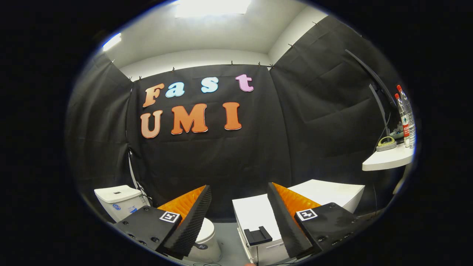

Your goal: Open the toilet lid.

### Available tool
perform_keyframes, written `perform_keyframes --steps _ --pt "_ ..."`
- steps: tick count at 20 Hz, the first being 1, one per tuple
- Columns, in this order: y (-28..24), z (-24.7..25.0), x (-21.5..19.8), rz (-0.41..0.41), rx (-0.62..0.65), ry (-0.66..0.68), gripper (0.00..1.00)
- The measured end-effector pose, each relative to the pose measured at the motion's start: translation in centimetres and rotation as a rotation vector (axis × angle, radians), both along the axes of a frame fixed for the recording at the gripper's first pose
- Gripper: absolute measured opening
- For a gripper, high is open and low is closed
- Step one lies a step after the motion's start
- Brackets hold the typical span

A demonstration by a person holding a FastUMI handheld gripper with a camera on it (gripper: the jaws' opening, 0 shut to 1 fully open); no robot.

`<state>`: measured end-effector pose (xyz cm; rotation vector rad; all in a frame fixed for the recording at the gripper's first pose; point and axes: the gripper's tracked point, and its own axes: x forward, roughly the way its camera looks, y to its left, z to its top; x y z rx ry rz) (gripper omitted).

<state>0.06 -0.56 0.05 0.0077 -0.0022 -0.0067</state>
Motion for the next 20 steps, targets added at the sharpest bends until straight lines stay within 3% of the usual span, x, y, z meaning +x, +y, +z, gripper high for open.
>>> perform_keyframes --steps 13,17,20 --pt "2.1 1.5 0.2 0.029 -0.011 -0.038 0.98" --pt "9.2 4.8 2.0 0.104 0.053 -0.113 0.98" --pt "15.5 4.2 4.2 0.179 0.06 -0.124 0.98"
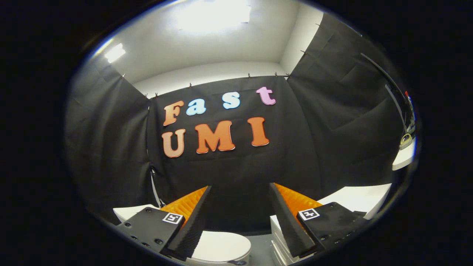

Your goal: Open the toilet lid.

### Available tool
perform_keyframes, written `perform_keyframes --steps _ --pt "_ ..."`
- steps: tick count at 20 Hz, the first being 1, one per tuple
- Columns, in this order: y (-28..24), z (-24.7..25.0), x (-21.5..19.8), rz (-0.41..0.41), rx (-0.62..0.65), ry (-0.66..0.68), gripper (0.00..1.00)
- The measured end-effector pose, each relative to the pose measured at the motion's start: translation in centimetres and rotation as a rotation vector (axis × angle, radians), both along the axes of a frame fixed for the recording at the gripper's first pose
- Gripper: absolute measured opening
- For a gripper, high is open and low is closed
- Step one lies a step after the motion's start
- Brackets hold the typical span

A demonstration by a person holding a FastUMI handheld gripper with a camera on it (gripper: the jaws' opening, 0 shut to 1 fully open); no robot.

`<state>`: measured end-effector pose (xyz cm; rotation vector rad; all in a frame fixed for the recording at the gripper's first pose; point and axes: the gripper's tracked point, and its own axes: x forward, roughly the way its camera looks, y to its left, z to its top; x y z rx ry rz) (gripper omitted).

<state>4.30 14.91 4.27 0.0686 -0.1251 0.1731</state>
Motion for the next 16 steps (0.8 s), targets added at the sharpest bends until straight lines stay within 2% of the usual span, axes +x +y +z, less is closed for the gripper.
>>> perform_keyframes --steps 4,7,12,16 --pt "4.7 -3.4 2.3 0.001 -0.001 0.013 0.98" --pt "5.5 -8.9 3.7 -0.037 0.028 0.083 0.98" --pt "1.9 -20.2 4.6 -0.13 0.089 0.301 0.98" --pt "-0.8 -30.9 1.8 -0.193 0.089 0.496 0.98"
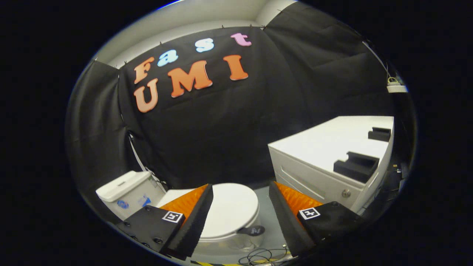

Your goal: Open the toilet lid.

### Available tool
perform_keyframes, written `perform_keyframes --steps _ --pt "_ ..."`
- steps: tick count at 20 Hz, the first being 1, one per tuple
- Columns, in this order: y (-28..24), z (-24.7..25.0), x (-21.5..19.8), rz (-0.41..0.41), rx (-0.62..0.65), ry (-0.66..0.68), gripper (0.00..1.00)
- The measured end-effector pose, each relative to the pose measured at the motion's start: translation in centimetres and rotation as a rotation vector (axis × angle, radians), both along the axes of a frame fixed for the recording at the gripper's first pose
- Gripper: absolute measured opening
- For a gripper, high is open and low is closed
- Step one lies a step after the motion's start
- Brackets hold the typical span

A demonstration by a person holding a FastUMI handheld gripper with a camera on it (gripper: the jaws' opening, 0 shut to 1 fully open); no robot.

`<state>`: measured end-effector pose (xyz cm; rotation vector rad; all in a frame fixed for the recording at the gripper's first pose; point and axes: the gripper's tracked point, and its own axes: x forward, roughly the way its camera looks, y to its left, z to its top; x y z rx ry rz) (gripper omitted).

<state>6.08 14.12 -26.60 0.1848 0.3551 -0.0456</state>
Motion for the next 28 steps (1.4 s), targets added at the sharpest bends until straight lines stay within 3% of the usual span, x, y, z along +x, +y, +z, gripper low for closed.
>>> perform_keyframes --steps 8,11,12,14,19,23,28 --pt "-2.5 -11.7 -1.3 -0.168 0.116 0.237 0.96" --pt "-3.1 -14.5 -2.1 -0.224 0.194 0.311 0.83" --pt "-2.4 -15.7 -3.3 -0.225 0.235 0.381 0.77" --pt "-1.5 -17.0 -4.5 -0.228 0.306 0.459 0.77" --pt "-0.5 -18.6 -2.9 -0.204 0.361 0.459 0.77" --pt "-0.2 -19.1 -2.0 -0.192 0.372 0.431 0.58" --pt "-0.4 -19.3 -1.8 -0.166 0.364 0.428 0.56"
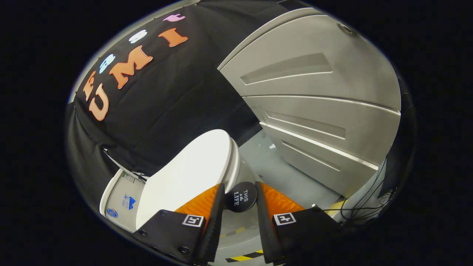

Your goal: Open the toilet lid.

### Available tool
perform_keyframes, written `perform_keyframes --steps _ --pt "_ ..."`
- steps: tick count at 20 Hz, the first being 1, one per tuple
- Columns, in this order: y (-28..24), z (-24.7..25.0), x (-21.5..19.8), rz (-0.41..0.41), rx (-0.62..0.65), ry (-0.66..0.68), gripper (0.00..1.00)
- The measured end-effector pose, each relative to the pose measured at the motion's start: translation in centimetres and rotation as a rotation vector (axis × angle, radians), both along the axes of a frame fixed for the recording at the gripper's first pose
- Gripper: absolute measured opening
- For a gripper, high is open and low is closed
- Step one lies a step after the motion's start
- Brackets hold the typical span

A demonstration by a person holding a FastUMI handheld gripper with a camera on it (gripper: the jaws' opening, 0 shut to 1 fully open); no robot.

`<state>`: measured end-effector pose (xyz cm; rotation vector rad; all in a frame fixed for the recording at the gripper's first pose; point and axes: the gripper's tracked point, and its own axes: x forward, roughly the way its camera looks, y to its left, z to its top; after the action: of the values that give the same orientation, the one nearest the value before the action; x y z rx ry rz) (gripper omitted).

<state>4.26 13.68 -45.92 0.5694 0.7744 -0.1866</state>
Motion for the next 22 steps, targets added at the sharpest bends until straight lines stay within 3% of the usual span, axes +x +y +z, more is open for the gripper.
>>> perform_keyframes --steps 2,5,8,10,16,22 --pt "-0.1 0.4 0.1 -0.009 0.006 -0.008 0.55" --pt "-0.4 1.0 0.4 -0.023 0.033 -0.027 0.42" --pt "0.0 2.5 0.6 -0.047 0.079 -0.058 0.14" --pt "0.1 2.7 0.4 -0.042 0.086 -0.057 0.08" --pt "0.3 6.0 2.4 0.023 0.01 -0.172 0.08" --pt "3.0 11.3 4.3 -0.007 0.029 -0.239 0.08"
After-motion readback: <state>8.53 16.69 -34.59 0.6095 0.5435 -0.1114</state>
